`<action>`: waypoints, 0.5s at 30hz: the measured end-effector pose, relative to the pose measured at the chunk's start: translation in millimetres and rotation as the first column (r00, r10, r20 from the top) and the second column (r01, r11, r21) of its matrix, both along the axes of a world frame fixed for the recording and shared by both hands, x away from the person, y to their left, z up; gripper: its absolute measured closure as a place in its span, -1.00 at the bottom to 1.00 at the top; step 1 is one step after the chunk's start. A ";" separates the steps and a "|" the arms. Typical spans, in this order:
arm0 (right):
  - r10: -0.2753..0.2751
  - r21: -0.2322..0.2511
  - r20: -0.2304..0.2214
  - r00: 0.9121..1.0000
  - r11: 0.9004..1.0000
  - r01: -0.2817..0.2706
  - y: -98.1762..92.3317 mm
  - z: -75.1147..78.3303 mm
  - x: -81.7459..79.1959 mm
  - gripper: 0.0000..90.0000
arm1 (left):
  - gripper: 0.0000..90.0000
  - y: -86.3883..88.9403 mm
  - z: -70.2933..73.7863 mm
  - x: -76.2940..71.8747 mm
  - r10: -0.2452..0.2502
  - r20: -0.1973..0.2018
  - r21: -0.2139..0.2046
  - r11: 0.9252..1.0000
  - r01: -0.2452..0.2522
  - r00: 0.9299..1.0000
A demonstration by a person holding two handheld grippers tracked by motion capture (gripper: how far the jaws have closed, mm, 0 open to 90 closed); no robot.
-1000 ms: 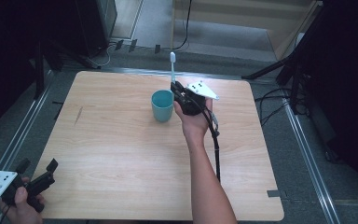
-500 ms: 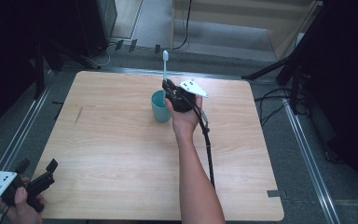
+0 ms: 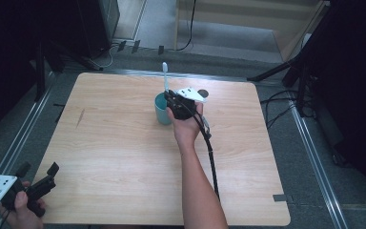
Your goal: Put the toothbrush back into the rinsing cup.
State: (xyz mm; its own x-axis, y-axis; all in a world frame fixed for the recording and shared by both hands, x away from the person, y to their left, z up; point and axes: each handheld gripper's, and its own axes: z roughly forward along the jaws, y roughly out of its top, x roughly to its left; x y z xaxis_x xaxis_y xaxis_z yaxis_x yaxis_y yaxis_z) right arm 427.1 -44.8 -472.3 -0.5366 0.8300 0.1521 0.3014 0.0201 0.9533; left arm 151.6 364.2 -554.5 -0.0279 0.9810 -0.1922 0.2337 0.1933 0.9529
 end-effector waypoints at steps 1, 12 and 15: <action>-0.002 -0.005 -0.014 1.000 1.000 0.002 -0.2 -2.5 -0.2 0.76 | -0.85 -0.1 0.0 -0.1 0.001 0.000 0.000 1.000 -0.001 1.000; -0.045 -0.059 -0.113 0.993 0.998 0.038 -2.2 -16.7 1.3 0.98 | -0.85 -0.1 0.0 0.1 0.000 0.000 0.002 1.000 0.000 1.000; -0.038 -0.094 -0.102 0.994 0.995 0.028 -3.0 -15.5 1.0 0.93 | -0.85 0.1 0.0 0.0 0.000 0.000 -0.001 1.000 0.000 1.000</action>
